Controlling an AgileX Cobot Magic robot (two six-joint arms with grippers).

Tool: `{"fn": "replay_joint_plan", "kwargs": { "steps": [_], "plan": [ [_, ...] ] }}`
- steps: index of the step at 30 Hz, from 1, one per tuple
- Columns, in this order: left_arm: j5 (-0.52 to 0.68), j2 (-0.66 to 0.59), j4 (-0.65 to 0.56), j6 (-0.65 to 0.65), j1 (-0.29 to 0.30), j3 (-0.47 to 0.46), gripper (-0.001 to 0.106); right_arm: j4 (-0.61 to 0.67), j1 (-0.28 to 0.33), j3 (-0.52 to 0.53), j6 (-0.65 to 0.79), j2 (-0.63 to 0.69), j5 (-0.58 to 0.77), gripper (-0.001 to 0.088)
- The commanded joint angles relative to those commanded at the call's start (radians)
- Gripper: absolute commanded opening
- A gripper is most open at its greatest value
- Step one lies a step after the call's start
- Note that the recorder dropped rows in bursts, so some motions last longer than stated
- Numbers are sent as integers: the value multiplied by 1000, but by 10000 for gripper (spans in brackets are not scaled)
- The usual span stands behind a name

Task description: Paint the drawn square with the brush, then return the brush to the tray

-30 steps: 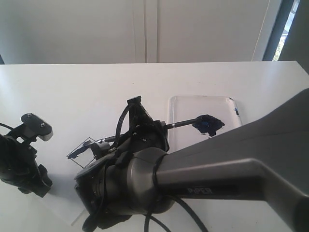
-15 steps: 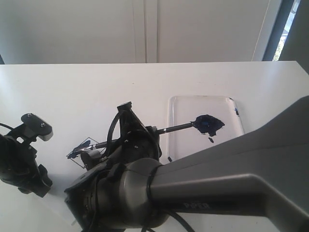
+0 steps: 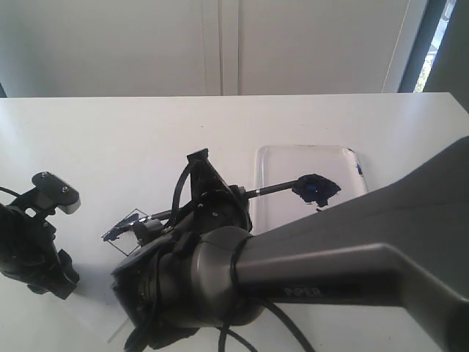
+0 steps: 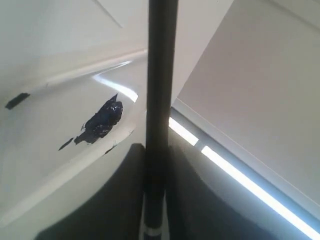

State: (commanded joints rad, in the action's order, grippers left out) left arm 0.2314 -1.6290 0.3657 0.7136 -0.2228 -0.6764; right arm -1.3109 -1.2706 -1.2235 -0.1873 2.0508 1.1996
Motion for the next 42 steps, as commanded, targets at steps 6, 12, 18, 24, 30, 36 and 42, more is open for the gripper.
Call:
{"fn": "replay_joint_plan", "kwargs": {
  "steps": [6, 12, 18, 24, 30, 36, 42],
  "plan": [
    [0, 0, 0, 0, 0, 0, 536, -9, 14, -2, 0, 0, -11, 0],
    [4, 0, 0, 0, 0, 0, 536, -34, 18, -2, 0, 0, -20, 0],
    [6, 0, 0, 0, 0, 0, 536, -41, 35, -2, 0, 0, -17, 0],
    [0, 0, 0, 0, 0, 0, 536, -54, 45, -2, -26, 0, -31, 0],
    [-15, 0, 0, -3, 0, 0, 536, -41, 2, -2, -29, 0, -39, 0],
    [-12, 0, 0, -10, 0, 0, 536, 31, -58, -2, -29, 0, -25, 0],
    [-25, 0, 0, -28, 0, 0, 536, 87, -60, 5, -31, -5, 20, 0]
  ]
}}
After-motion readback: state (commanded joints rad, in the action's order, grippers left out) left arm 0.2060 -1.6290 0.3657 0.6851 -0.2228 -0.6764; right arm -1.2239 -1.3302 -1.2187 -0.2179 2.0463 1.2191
